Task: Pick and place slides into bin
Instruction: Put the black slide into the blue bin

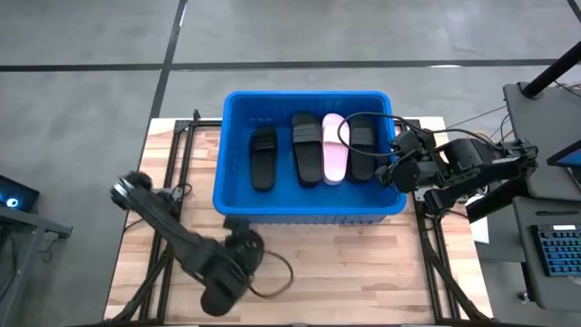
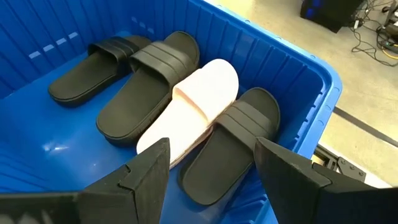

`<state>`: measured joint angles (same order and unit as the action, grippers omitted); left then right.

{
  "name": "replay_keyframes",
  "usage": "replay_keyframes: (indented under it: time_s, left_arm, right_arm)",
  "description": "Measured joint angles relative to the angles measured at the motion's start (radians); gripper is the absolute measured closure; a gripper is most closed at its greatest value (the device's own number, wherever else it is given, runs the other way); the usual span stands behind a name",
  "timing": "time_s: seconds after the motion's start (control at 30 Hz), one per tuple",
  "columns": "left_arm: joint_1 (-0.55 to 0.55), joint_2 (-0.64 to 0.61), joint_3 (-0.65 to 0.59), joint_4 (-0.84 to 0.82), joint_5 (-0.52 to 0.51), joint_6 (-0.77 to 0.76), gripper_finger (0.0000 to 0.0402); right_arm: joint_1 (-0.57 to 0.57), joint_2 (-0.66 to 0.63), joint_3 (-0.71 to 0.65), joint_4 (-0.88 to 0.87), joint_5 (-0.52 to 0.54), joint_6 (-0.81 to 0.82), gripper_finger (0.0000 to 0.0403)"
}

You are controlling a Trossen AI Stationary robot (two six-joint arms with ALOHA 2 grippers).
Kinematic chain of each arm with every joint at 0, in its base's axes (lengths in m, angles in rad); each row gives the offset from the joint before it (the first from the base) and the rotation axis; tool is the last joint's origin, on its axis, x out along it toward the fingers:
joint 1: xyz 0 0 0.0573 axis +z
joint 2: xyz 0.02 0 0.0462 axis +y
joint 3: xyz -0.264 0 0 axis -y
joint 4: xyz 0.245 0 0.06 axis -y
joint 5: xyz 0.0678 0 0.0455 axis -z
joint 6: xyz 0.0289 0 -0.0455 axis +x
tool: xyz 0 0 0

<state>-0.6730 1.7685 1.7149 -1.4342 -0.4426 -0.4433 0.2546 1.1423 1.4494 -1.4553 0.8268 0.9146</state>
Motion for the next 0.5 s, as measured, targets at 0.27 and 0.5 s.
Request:
replay_keyframes:
  time_s: [0.27,0.5]
  left_arm:
    - [0.086,-0.279,0.024,0.356,-0.469,0.224,0.04]
    - [0.38,-0.338,0.012,0.509,-0.666,0.45,0.0401]
  right_arm:
    - [0.0,-0.008,0.0,-0.003,0.003,-0.003,0.0179]
    - [0.0,-0.016,0.0,-0.003,0.004,-0.002,0.0179]
